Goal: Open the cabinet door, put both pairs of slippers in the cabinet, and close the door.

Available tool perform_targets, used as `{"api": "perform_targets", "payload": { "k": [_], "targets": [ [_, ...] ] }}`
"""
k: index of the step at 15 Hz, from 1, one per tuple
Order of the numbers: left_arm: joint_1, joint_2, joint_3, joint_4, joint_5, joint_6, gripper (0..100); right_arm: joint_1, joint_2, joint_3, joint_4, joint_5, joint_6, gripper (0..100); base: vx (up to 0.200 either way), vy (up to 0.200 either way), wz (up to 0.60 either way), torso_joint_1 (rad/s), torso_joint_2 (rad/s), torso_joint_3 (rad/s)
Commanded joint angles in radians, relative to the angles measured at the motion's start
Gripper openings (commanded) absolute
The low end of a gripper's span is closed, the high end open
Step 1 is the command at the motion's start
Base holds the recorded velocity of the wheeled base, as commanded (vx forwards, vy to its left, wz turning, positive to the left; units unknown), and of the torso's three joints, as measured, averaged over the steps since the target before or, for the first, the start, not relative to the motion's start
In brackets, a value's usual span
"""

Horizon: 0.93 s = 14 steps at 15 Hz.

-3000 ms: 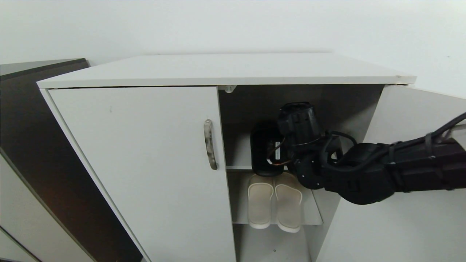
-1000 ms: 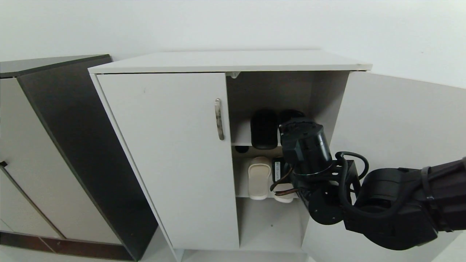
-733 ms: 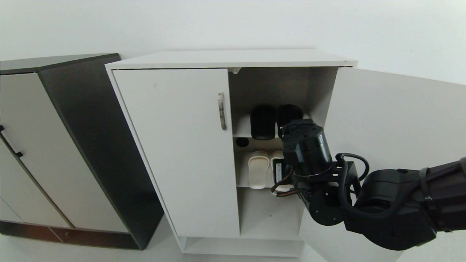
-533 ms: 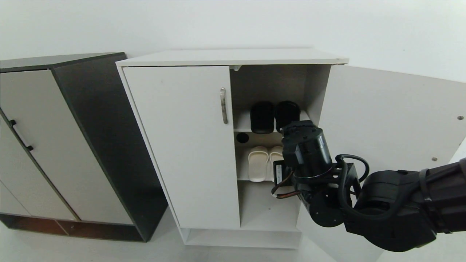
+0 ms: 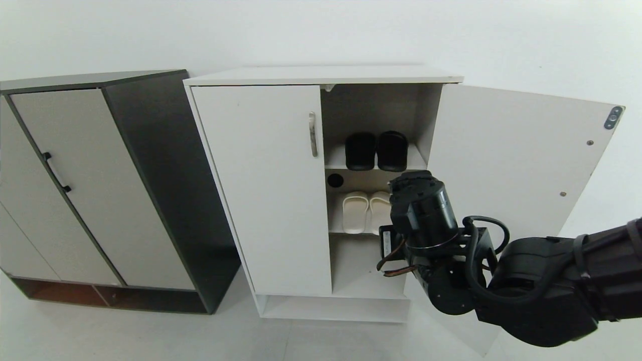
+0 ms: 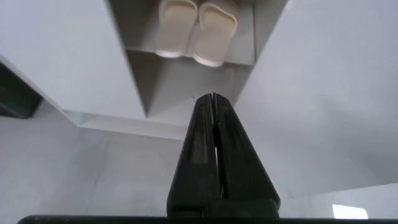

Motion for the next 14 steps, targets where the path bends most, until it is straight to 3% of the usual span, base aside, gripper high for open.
{"api": "perform_targets", "payload": {
  "k": [1,14],
  "targets": [
    [0.0,0.001,0.0,0.0,0.001,-0.001,0,0.001,0.003,0.005,0.0,0.0,0.001,0,0.0,0.0,0.0,0.0,0.0,0.0],
    [0.0,0.0,0.0,0.0,0.001,-0.002,0,0.001,0.005,0.017,-0.002,0.0,-0.009,0,0.0,0.0,0.0,0.003,-0.02,-0.023]
  ]
}}
